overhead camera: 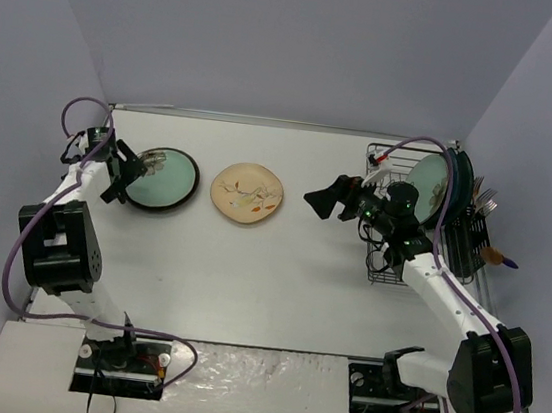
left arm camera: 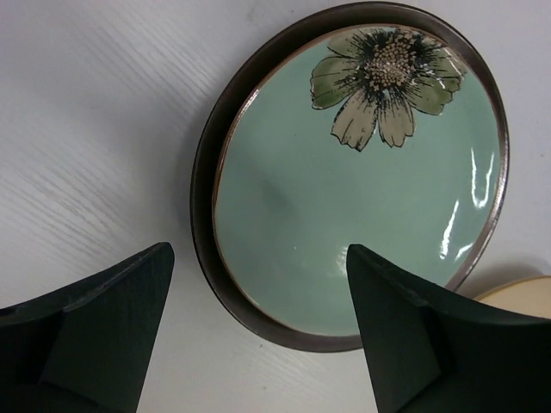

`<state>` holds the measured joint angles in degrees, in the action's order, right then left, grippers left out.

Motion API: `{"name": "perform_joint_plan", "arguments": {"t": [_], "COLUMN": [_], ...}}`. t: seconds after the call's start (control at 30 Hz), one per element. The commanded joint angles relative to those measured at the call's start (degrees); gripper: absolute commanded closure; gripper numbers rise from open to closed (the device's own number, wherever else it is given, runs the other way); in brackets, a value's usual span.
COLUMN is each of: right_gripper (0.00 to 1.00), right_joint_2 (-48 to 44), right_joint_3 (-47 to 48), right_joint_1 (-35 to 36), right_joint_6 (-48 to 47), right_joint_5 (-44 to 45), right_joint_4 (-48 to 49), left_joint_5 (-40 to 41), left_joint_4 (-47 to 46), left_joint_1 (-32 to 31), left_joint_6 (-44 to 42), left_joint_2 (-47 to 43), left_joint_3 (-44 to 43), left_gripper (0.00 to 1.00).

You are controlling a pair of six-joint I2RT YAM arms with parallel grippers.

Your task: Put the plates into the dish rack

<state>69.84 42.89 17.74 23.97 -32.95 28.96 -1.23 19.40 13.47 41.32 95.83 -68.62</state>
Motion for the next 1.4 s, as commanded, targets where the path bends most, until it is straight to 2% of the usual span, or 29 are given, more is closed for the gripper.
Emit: {"name": "perform_joint_plan", "arguments": {"t": [0.0,0.17,0.5,0.63,0.9,1.0,1.1,1.37], "right_gripper": [0.00,0.00,0.00,0.00,0.00,0.00,0.00,0.00], "right_joint_2": [-1.36,-0.97,-0.92,-1.48,-2.35,-2.68,-3.11,-3.61], "right_joint_3": [0.60,0.17,-0.08,-0.58,-0.89,-1.13,-1.56,-1.94], "right_joint_1": [0.28,0.28,0.28,0.28,0.28,0.33,0.45,0.50], "right_joint_6": [-0.94,-0.94,-0.95,-0.82,-0.41,-0.31,-0.15,-0.23], "right_joint_5": [-2.03,-2.03,-1.94,-1.93,-2.02,-2.05,-2.04,-1.55], "right_joint_4": [5.77,5.99,6.37,6.76,7.00,7.29,7.51,6.86], "left_joint_5": [2.37,2.72,4.89,5.36,5.46,5.57,5.13,1.45], "left_joint_4": [1.24,1.61,5.98,6.19,7.25,8.02,8.86,7.14], "left_joint_1": [0.06,0.06,-0.12,-0.12,-0.20,-0.20,-0.20,-0.29], "left_joint_6": [-0.54,-1.10,-0.37,-0.24,0.33,-0.13,-0.27,1.88], "left_joint_2": [2.43,5.53,9.19,9.55,5.46,4.11,2.61,-3.90], "left_joint_3": [-4.38,-5.67,-6.23,-4.66,-1.95,-1.84,-1.30,5.17], "left_gripper": [0.24,0.34,0.44,0.55,0.85,0.93,0.98,1.00]}}
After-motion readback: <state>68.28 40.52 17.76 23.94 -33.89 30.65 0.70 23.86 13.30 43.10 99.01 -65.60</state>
